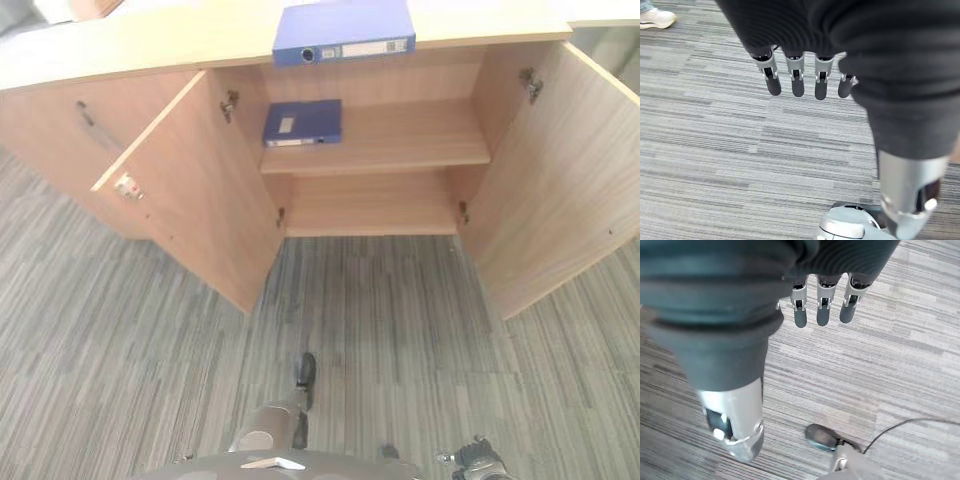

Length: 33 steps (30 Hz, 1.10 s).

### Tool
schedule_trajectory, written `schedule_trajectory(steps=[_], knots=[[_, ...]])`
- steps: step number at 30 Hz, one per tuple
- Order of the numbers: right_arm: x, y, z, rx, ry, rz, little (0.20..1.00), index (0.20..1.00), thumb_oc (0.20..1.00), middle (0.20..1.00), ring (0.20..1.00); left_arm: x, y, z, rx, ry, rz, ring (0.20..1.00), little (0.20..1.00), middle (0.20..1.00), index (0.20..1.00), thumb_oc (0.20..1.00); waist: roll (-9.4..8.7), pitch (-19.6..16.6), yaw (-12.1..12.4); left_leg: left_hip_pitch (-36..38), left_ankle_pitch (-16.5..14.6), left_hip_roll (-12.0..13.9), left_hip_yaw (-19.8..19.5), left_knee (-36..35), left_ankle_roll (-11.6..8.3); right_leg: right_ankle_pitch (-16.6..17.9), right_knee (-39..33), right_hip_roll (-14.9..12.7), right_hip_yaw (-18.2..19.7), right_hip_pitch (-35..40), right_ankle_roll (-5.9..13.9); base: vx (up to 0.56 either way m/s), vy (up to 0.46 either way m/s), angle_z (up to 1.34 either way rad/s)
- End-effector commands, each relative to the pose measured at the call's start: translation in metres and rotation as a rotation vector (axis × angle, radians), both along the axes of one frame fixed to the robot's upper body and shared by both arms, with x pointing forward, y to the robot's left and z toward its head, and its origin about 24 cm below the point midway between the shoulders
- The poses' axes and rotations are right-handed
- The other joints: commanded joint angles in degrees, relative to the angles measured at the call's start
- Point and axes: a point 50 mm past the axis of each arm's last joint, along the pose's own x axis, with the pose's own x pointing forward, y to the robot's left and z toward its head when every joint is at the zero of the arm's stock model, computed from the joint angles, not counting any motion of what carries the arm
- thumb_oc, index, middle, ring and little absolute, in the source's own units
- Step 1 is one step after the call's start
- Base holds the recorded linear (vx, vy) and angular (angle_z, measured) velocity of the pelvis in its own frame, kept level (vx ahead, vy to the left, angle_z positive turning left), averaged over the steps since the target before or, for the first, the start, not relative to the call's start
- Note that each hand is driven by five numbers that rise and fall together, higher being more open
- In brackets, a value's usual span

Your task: Put the empty folder in the office cabinet

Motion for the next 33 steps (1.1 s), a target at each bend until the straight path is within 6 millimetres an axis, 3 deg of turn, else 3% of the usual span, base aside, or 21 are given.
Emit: schedule_trajectory(steps=[1,2,4,6,8,9,12,15,19,22,23,29,33], knots=[[-0.015,0.001,-0.003,0.016,0.058,0.008,1.0,1.0,1.0,1.0,1.0,-0.006,0.029,0.003,0.081,0.024,0.054,1.0,1.0,1.0,1.0,1.0,-2.33,-5.0,0.5,-4.5,-4.1,-1.7,-0.2,2.8,-1.44,-0.6,11.2,-7.9,-6.8,-1.8,6.87,0.32,0.353,-0.48],[-0.015,0.003,-0.003,0.028,0.057,0.009,1.0,1.0,1.0,1.0,1.0,-0.005,0.03,0.004,0.082,0.02,0.068,1.0,1.0,1.0,1.0,1.0,-2.6,-4.7,0.1,-2.2,-5.2,-3.0,0.9,2.0,-0.08,3.9,17.2,-10.5,-6.6,-5.3,7.59,0.23,0.35,-0.62],[-0.009,0.003,-0.002,0.032,0.019,-0.029,1.0,1.0,1.0,1.0,1.0,0.007,0.029,0.005,0.078,-0.011,0.059,1.0,1.0,1.0,1.0,1.0,-2.19,-4.0,-0.9,0.9,-7.0,-4.7,1.8,1.1,1.99,11.9,26.1,-13.2,-7.6,-10.5,5.45,0.22,0.369,-0.65],[0.0,0.002,0.0,0.031,-0.022,-0.069,1.0,1.0,1.0,1.0,1.0,0.014,0.031,0.006,0.084,-0.033,0.069,1.0,1.0,1.0,1.0,1.0,-1.98,-3.5,-1.9,3.4,-8.9,-5.6,2.3,0.2,2.72,14.9,30.2,-15.5,-10.9,-14.0,3.89,0.2,0.266,-0.25],[0.004,0.003,0.0,0.034,-0.044,-0.096,1.0,1.0,1.0,1.0,1.0,0.018,0.034,0.007,0.093,-0.047,0.091,1.0,1.0,1.0,1.0,1.0,-1.66,-3.0,-2.7,4.1,-9.5,-5.5,2.1,0.2,2.84,14.9,30.9,-15.2,-11.7,-16.5,3.21,0.13,0.086,0.01],[0.014,0.003,0.002,0.046,-0.099,-0.15,1.0,1.0,1.0,1.0,1.0,0.031,0.038,0.01,0.099,-0.097,0.101,1.0,1.0,1.0,1.0,1.0,-0.27,-1.7,-4.7,5.3,-10.2,-4.7,1.0,0.2,2.76,11.0,28.7,-12.3,-11.6,-20.9,2.44,0.17,0.006,0.01],[0.022,0.0,0.004,0.04,-0.128,-0.179,1.0,1.0,1.0,1.0,1.0,0.043,0.04,0.013,0.112,-0.131,0.085,1.0,1.0,1.0,1.0,1.0,-0.4,-0.2,-6.9,7.4,-11.3,-4.3,-0.1,0.2,2.12,9.1,18.9,-9.1,-10.3,-21.8,3.29,0.23,-0.078,0.29],[0.018,0.002,0.003,0.046,-0.124,-0.215,1.0,1.0,1.0,1.0,1.0,0.041,0.04,0.012,0.116,-0.123,0.081,1.0,1.0,1.0,1.0,1.0,-1.85,0.1,-8.3,9.8,-13.3,-4.7,-1.3,0.2,1.62,11.4,8.9,-6.6,-7.7,-23.1,4.89,0.29,-0.125,0.54],[0.003,0.0,0.001,0.032,-0.072,-0.209,1.0,1.0,1.0,1.0,1.0,0.027,0.039,0.009,0.112,-0.069,0.07,1.0,1.0,1.0,1.0,1.0,-3.27,-0.7,-9.1,13.7,-16.3,-4.7,-2.9,0.2,1.37,13.7,2.7,-3.8,-8.3,-22.0,5.26,0.29,-0.146,0.35],[-0.005,0.003,-0.002,0.037,-0.039,-0.186,1.0,1.0,1.0,1.0,1.0,0.017,0.037,0.007,0.105,-0.035,0.061,1.0,1.0,1.0,1.0,1.0,-3.76,-1.9,-8.8,14.7,-16.8,-3.4,-2.6,0.2,0.72,13.8,1.4,-2.8,-9.3,-20.1,4.41,0.24,-0.211,0.38],[-0.005,0.004,-0.002,0.036,-0.037,-0.17,1.0,1.0,1.0,1.0,1.0,0.011,0.034,0.006,0.096,-0.01,0.056,1.0,1.0,1.0,1.0,1.0,-3.48,-2.9,-9.0,15.3,-16.9,-1.3,-2.7,0.2,-0.3,12.9,0.9,-1.1,-9.8,-19.5,3.71,0.25,-0.258,0.14],[-0.001,0.004,-0.001,0.027,-0.039,-0.108,1.0,1.0,1.0,1.0,1.0,0.017,0.028,0.006,0.088,-0.026,0.051,1.0,1.0,1.0,1.0,1.0,-2.62,-4.2,-9.0,16.3,-17.6,4.0,-4.0,2.9,-2.95,7.7,2.5,3.0,-10.8,-17.6,0.61,0.22,-0.285,0.18],[0.001,0.004,-0.001,0.027,-0.045,-0.111,1.0,1.0,1.0,1.0,1.0,0.02,0.028,0.006,0.088,-0.035,0.061,1.0,1.0,1.0,1.0,1.0,-2.68,-4.0,-9.0,15.5,-18.0,4.2,-4.2,5.5,-3.22,7.1,2.6,3.3,-10.8,-17.0,0.08,0.07,-0.104,0.11]])
